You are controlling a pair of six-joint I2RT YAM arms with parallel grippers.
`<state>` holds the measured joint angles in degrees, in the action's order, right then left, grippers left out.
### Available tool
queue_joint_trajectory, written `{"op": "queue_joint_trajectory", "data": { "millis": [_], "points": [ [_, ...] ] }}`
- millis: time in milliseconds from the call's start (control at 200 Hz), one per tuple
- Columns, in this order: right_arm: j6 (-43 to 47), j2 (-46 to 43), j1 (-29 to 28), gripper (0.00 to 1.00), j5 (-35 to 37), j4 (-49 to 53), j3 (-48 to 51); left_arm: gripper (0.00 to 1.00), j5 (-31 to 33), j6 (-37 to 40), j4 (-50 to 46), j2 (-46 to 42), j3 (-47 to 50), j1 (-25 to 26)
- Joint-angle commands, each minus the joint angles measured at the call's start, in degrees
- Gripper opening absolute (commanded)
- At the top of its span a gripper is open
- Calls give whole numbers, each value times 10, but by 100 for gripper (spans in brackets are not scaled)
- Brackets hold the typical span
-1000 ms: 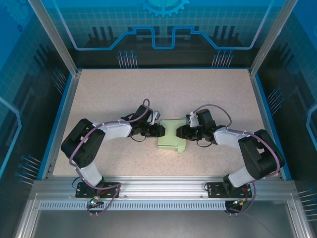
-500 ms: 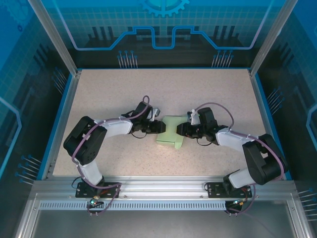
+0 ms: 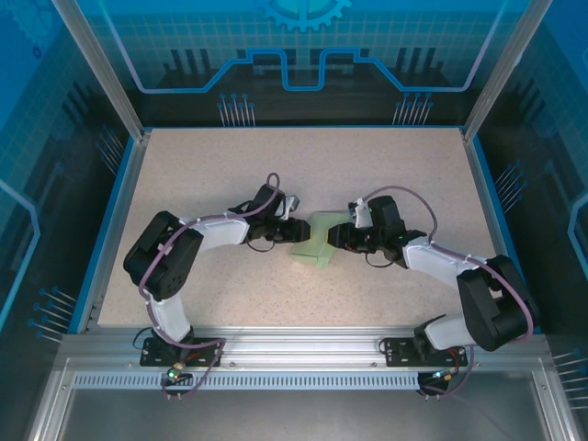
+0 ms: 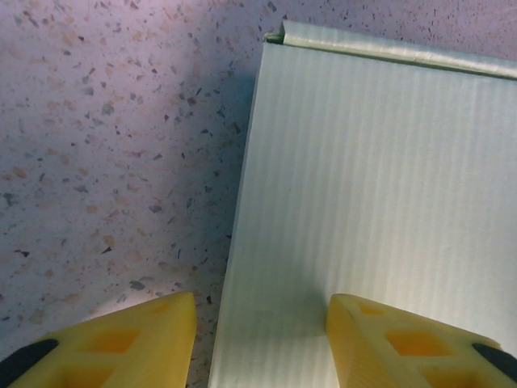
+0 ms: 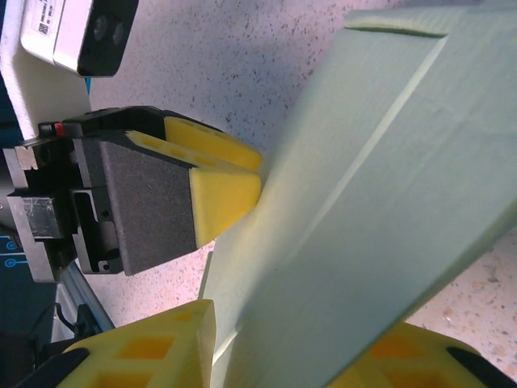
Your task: Fold the paper box
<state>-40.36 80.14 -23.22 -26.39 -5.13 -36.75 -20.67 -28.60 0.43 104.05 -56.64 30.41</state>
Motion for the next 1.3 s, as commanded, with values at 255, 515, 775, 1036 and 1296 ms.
{"op": "queue_joint_trajectory", "data": {
  "millis": [255,515,775,1036,1296],
  "points": [
    [5,5,-23,38,5,15,-49,51,-26,2,-14,38,-11,9],
    [11,24,-37,38,41,64,-80,51,-23,1,-10,41,-15,5],
    [14,39,-63,37,111,136,-109,52,-14,5,-7,24,-11,-6],
    [8,32,-117,34,239,196,-133,58,12,20,-17,-1,-3,-13],
    [-20,31,-145,32,291,195,-133,61,69,25,-10,-65,35,-20]
  ]
}}
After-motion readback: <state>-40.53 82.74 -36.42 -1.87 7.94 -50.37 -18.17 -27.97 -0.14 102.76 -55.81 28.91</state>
